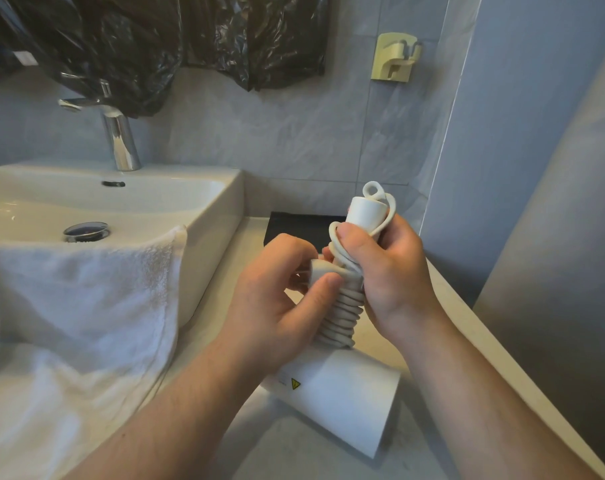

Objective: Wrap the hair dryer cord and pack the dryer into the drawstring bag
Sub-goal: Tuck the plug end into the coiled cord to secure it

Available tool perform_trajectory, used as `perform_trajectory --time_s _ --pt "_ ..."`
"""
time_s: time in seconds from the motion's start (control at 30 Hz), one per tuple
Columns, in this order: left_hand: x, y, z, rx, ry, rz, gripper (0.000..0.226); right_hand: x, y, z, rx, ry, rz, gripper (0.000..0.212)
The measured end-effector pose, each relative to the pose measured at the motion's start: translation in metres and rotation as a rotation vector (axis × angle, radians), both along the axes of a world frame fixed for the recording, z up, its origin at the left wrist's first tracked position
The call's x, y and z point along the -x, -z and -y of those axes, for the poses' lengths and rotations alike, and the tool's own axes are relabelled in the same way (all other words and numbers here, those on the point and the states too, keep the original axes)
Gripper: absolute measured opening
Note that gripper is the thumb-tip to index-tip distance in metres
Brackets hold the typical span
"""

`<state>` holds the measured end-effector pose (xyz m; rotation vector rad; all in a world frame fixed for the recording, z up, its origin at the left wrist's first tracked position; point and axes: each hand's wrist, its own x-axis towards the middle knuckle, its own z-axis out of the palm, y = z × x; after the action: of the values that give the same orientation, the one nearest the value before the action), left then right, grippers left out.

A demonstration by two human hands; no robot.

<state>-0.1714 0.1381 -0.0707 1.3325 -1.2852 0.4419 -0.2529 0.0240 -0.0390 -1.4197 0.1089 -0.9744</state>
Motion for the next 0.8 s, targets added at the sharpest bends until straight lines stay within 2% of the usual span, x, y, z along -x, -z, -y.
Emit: perform_trajectory --time_s 0.1,0.2,0.27,0.33,0.5,0.6,0.7,0.8 --pt "-0.001 0.001 0.003 -0.027 0.034 -0.093 0.025 0.000 0.000 0.006 -0.036 0.052 -0.001 0.011" --pt "-0.004 0.003 0.005 -0.045 0.063 -0.216 0.032 0.002 0.000 0.013 -0.060 0.087 -0.027 0.028" --pt "-0.005 0.005 0.005 -0.064 0.097 -0.305 0.032 0.004 -0.002 0.017 -0.078 0.091 -0.033 0.029" --pt "-0.004 0.006 0.006 -0.104 0.105 -0.338 0.032 0.008 -0.004 0.020 -0.110 0.066 -0.003 0.023" --pt "-0.002 0.008 0.011 -0.202 0.103 -0.357 0.046 0.007 -0.003 0.026 -0.198 0.018 0.021 0.029" --pt "0.000 0.011 0.010 -0.195 0.047 -0.319 0.034 0.006 0.000 0.024 -0.253 -0.145 -0.013 0.035" --pt "0.000 0.013 0.008 -0.164 0.041 -0.291 0.005 0.007 0.004 0.021 -0.194 -0.237 -0.094 0.023" --pt "-0.001 0.013 0.007 -0.157 0.034 -0.147 0.008 0.006 0.008 0.022 -0.181 -0.286 -0.124 0.011"
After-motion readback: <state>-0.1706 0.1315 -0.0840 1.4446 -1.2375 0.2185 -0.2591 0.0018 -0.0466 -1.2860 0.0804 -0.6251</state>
